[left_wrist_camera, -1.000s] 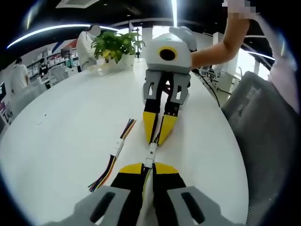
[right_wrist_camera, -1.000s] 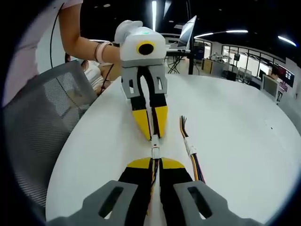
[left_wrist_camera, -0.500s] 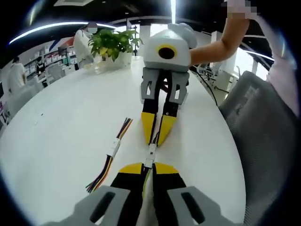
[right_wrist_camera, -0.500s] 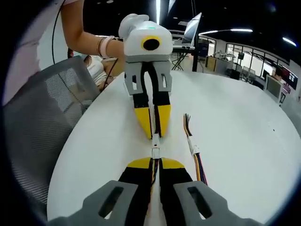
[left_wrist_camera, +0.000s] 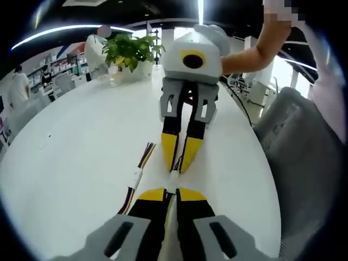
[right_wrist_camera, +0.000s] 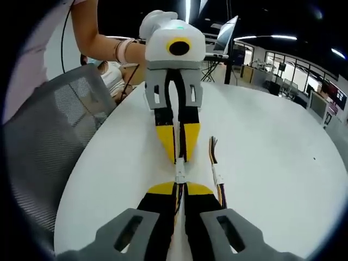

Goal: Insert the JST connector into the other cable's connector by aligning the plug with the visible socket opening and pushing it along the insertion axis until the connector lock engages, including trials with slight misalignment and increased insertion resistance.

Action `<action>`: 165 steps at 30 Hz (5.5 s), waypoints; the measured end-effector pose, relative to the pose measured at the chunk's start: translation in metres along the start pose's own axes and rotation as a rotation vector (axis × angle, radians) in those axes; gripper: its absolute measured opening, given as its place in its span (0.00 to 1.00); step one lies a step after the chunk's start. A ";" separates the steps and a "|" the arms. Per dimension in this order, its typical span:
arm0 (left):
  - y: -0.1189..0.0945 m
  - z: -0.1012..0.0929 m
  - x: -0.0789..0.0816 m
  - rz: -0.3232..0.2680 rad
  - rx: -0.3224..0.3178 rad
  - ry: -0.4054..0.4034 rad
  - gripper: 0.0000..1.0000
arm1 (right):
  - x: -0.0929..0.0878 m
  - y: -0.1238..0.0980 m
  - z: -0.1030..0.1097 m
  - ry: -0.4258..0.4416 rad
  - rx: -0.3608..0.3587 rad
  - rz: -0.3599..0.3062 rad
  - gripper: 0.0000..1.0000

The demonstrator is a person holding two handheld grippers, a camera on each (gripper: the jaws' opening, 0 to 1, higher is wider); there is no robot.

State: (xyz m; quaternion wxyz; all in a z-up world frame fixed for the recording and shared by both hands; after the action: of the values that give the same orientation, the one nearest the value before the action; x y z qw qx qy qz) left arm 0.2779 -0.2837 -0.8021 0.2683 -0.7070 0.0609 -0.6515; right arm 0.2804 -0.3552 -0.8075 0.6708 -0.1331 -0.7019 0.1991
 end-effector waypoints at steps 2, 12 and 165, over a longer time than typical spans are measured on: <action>0.000 0.001 0.000 -0.002 0.002 0.001 0.00 | 0.000 -0.001 -0.002 -0.002 -0.001 0.000 0.02; -0.004 0.007 0.004 -0.039 0.024 -0.029 0.00 | 0.006 -0.005 -0.008 0.016 -0.023 -0.044 0.02; -0.151 -0.145 0.055 -0.314 0.651 -0.280 0.79 | 0.085 -0.113 0.153 0.424 -0.725 -0.323 0.58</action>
State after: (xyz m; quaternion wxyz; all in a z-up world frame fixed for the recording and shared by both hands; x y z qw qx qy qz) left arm 0.1081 -0.2227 -0.6825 0.3815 -0.6678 -0.2951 -0.5670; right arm 0.1316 -0.4320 -0.6832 0.7324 -0.2863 -0.5850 -0.1986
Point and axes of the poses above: the point that each gripper's makers call its tool centre point, and the gripper's own axes: y roughly forward along the fingers, z roughly to its left, x roughly out of its top, the point moved 4 cm from there along -y, roughly backward along the fingers, and after that the axes turned 12 degrees about -z, right-handed, at the moved point
